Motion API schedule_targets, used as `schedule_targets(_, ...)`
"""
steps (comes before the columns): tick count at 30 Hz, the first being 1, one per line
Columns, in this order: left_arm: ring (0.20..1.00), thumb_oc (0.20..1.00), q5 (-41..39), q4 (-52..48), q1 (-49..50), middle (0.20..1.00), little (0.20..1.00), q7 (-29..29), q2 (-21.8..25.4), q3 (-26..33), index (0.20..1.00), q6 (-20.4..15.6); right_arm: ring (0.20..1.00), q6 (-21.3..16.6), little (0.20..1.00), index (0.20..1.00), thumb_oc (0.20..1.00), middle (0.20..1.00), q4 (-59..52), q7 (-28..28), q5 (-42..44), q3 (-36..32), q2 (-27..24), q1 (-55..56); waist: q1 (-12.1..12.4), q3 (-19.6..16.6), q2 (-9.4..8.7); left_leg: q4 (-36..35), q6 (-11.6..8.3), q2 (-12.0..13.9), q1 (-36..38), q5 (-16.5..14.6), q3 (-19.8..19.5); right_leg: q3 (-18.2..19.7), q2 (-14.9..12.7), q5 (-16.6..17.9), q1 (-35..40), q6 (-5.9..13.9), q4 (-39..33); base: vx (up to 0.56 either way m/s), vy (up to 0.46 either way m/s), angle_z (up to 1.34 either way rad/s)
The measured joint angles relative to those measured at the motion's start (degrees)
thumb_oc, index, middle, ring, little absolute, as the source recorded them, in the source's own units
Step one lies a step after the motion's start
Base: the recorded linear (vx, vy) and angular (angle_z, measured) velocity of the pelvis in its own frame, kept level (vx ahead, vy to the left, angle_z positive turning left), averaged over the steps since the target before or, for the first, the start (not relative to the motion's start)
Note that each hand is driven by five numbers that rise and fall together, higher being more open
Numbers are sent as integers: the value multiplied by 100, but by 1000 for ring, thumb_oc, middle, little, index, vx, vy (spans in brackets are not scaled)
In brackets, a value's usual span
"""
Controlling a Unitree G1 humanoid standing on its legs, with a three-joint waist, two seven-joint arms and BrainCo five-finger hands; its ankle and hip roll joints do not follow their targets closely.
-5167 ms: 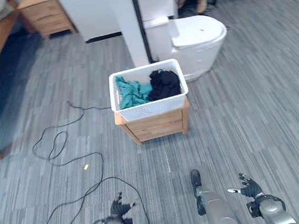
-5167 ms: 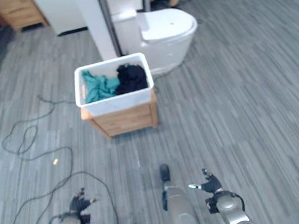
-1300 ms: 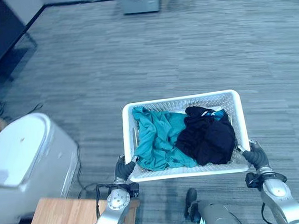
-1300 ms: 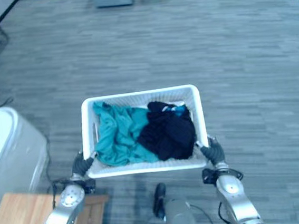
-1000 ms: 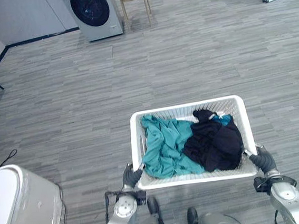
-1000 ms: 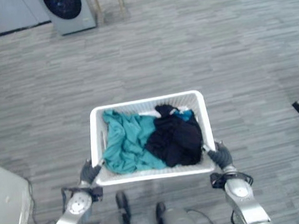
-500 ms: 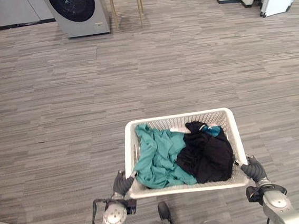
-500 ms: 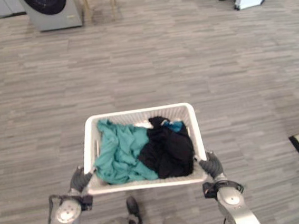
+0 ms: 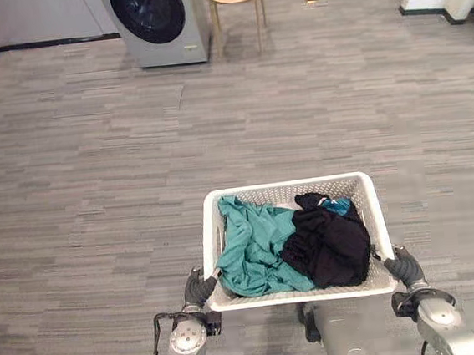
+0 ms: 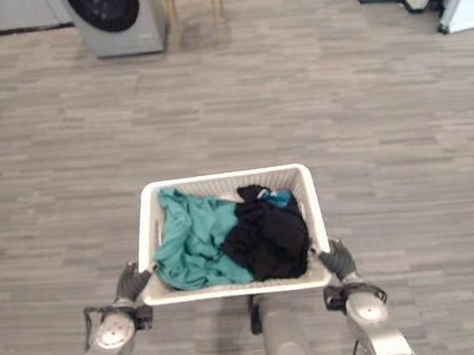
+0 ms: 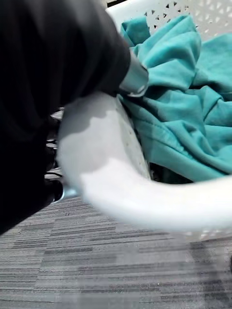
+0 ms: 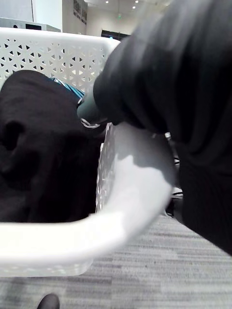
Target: Grab the laundry basket,head to the washer,open it,put in the laundry and shut it.
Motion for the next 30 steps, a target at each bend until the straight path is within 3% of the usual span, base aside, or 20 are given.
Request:
schedule_targets(2,200,200,-2,-4,-33,200,200,-30,-51,-8,200,-3,200,-7,200,200,200,200,-8,51,-29,-89,-74,-65,35,16,59,1602,-385,225,-644,517,-131,-136,87,-251,467,-135,-236,281,-197,19)
schedule_targets(3,200,200,-5,-7,-52,200,200,-30,-62,-1,200,-5,200,-34,200,200,200,200,-21,54,-29,-95,-84,-56,80,25,43,2182,-444,250,-953,609,-179,-117,114,-212,639,-109,-411,190,-82,-7)
schedule_targets(5,200,200,-14,-17,-49,200,200,-51,-43,14,200,-5,200,-54,200,200,200,200,-46,54,-36,-93,-113,-126,87,32,34,2487,-399,221,-1422,409,-150,-130,134,-170,1038,-178,-788,266,-87,6)
schedule_targets(6,200,200,-13,-28,-80,200,200,-91,-47,-4,200,-4,200,-53,200,200,200,200,-70,53,-33,-129,-115,-37,86,49,3,2388,-301,229,-1629,273,73,-165,145,-214,1354,-159,-1126,450,-61,19)
schedule_targets(9,200,200,-13,-39,-65,200,200,-128,-19,3,200,-3,200,-63,200,200,200,200,-212,43,-33,-110,-102,62,97,82,-79,800,-150,96,-2060,250,425,-275,235,-229,2088,-55,-1794,447,4,15)
schedule_targets(12,200,200,-10,-83,-30,200,200,-137,-6,46,200,-2,200,-67,200,200,200,200,-155,35,-30,-109,-81,28,239,63,-4,-936,-98,148,-2619,1081,405,-252,532,-233,2438,-24,-2188,300,43,-10)
schedule_targets(14,200,200,-10,-76,77,200,200,-136,-1,77,200,11,200,-57,200,200,200,200,-107,22,-32,-65,-15,57,301,111,-36,-1227,-26,227,-3081,1459,395,-212,639,-408,2741,89,-2185,528,105,-25)
schedule_targets(17,200,200,-11,-75,182,200,200,-137,-36,77,200,11,200,-55,200,200,200,200,-99,18,-35,-52,-24,64,318,115,-31,-1305,13,218,-3159,1549,306,-96,644,-613,3012,127,-2185,573,131,-26)
schedule_targets(19,200,200,-10,-108,270,200,200,-161,-29,89,200,11,200,-49,200,200,200,200,-76,20,-40,-36,-20,87,338,101,-7,-843,75,203,-3139,1555,357,140,556,-1102,3643,262,-2179,419,143,-45)
schedule_targets(20,200,200,-10,-140,297,200,200,-167,-37,74,200,11,200,-53,200,200,200,200,-109,21,-40,-41,-44,149,344,58,30,-785,353,123,-3040,1850,362,178,496,-1200,3750,375,-2143,468,184,-37)
schedule_targets(21,200,200,-10,-155,273,200,200,-168,-10,106,200,11,200,-53,200,200,200,200,-132,21,-40,-36,31,218,368,-19,-129,-671,496,-46,-2951,2042,440,203,258,-1291,3869,510,-2103,422,193,-42)
schedule_targets(22,200,200,-9,-121,182,200,200,-154,24,123,200,35,200,-52,200,200,200,200,-107,5,-41,-28,78,201,384,-19,-156,-652,729,-178,-2852,1995,495,212,1,-1572,3390,669,-1016,268,132,-25)
schedule_targets(23,200,200,-8,-122,149,200,200,-165,78,100,200,45,200,-57,200,200,200,200,-117,3,-40,-30,80,186,339,-19,-122,-738,817,-253,-2750,1953,468,160,-172,-1619,3032,705,-149,515,231,-4)
schedule_targets(24,200,200,-7,-171,45,200,200,-178,240,61,200,57,200,-45,200,200,200,200,-235,4,-40,-1,84,279,297,-17,-203,-896,973,-526,-2407,1695,466,257,-440,-1415,2525,883,1301,585,232,28)
schedule_targets(25,200,200,-9,-238,45,200,200,-211,353,56,200,58,200,-46,200,200,200,200,-288,4,-42,91,80,324,226,-4,-263,-1053,981,-760,-1966,1358,459,562,-724,-505,1819,1045,2917,579,186,2)
schedule_targets(26,200,200,-11,-280,89,200,200,-190,388,73,200,40,200,-48,200,200,200,200,-273,15,-48,71,106,235,276,28,-235,-1254,1011,-807,-1690,1332,565,669,-835,-809,1271,1059,3648,338,86,-15)
schedule_targets(27,200,200,-18,-291,91,200,200,-167,407,102,200,40,200,-47,200,200,200,200,-276,15,-69,77,157,110,262,71,-129,-1332,1044,-804,-1500,1286,570,603,-810,-1286,899,969,3525,429,17,-22)
schedule_targets(28,200,200,-24,-335,81,200,200,-167,431,178,200,37,200,-47,200,200,200,200,-275,16,-79,122,162,53,246,95,-78,-1330,942,-791,-1411,1262,624,512,-787,-1453,597,902,3203,255,-20,12)
schedule_targets(29,200,200,-24,-346,56,200,200,-167,469,200,200,34,200,-47,200,200,200,200,-262,16,-79,133,198,58,242,96,-76,-1329,939,-829,-1316,1263,622,471,-779,-1490,324,843,2808,531,-86,48)
schedule_targets(30,200,200,-21,-401,-16,200,200,-169,476,250,200,34,200,-46,200,200,200,200,-179,35,-69,169,204,78,121,42,-82,-1330,883,-802,-1137,987,619,148,-717,-1465,-66,815,1876,377,-136,45)
